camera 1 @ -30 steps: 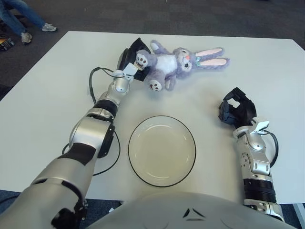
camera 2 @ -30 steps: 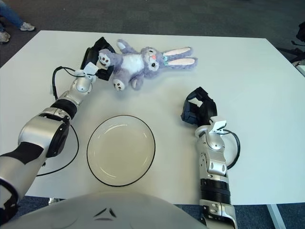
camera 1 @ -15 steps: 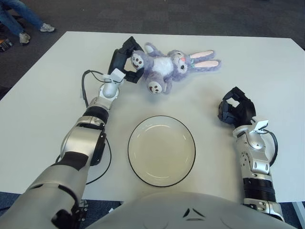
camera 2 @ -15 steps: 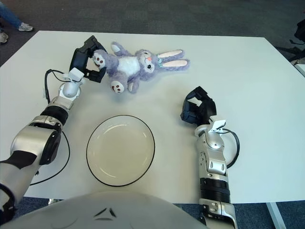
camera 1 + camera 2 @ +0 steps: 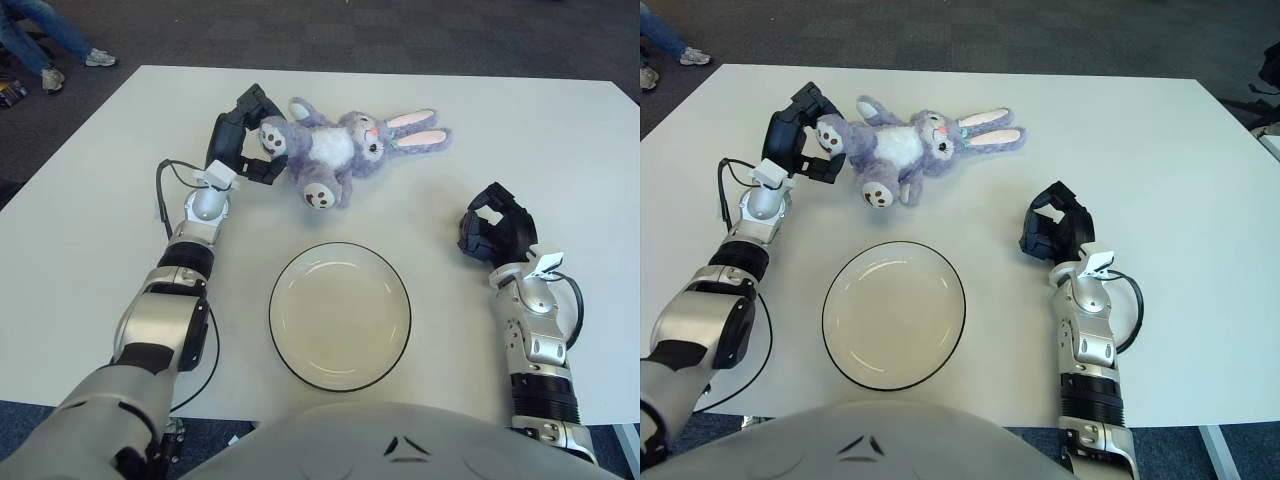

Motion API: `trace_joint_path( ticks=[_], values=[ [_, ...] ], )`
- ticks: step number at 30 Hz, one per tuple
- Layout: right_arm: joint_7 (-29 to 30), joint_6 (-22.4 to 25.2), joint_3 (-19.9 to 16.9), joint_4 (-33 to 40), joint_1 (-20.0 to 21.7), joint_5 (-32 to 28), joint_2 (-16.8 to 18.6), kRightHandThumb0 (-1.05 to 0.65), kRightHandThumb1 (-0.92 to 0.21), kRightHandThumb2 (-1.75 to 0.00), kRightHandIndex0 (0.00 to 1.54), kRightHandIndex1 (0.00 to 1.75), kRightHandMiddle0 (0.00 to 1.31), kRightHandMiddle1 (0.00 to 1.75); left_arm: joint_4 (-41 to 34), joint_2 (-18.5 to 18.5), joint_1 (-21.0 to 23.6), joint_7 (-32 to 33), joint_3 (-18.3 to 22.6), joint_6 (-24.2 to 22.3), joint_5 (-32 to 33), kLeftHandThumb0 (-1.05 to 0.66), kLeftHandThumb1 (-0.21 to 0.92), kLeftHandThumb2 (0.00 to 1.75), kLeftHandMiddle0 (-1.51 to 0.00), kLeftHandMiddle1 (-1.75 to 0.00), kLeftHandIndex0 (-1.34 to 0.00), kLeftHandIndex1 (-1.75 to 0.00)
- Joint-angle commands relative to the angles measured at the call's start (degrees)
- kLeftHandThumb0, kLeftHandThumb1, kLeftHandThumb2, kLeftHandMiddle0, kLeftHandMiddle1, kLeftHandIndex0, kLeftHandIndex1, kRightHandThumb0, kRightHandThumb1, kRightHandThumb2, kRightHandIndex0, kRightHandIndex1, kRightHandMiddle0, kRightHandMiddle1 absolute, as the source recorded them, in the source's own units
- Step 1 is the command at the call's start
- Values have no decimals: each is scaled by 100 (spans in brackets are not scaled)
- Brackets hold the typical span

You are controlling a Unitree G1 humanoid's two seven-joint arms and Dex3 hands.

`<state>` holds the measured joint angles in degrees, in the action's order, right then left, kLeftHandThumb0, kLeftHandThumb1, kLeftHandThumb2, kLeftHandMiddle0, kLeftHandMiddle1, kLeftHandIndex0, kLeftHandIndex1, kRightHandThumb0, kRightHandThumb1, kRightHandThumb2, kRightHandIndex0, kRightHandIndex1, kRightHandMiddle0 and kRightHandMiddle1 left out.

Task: Put the doll into the plate.

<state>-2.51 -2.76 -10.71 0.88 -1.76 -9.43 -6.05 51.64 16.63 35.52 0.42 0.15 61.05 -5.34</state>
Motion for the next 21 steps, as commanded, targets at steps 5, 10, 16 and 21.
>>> trace_joint_path(
  ticks=[5, 10, 16, 21],
  values=[
    [-5, 262, 34, -227, -151, 63, 5, -47, -35, -128, 119, 175, 59, 175, -348, 13, -194, -70, 192, 162, 115, 0, 19, 130, -84, -124, -62, -175],
    [-15, 270, 31, -233, -147, 69, -1, -47, -35, -128, 119, 175, 59, 175, -494, -49, -279, -125, 242, 194, 195, 0, 20, 130, -81, -127, -63, -175],
    [-37, 268, 22, -242, -142, 69, 3, -47, -35, -128, 120, 175, 59, 175, -572, -95, -334, -186, 300, 309, 283, 0, 22, 129, -74, -133, -62, -175],
    [-25, 257, 28, -216, -158, 97, 19, -47, -35, -127, 120, 175, 59, 175, -496, -84, -306, -157, 318, 467, 157, -1, 23, 129, -74, -133, -62, -175]
  ],
)
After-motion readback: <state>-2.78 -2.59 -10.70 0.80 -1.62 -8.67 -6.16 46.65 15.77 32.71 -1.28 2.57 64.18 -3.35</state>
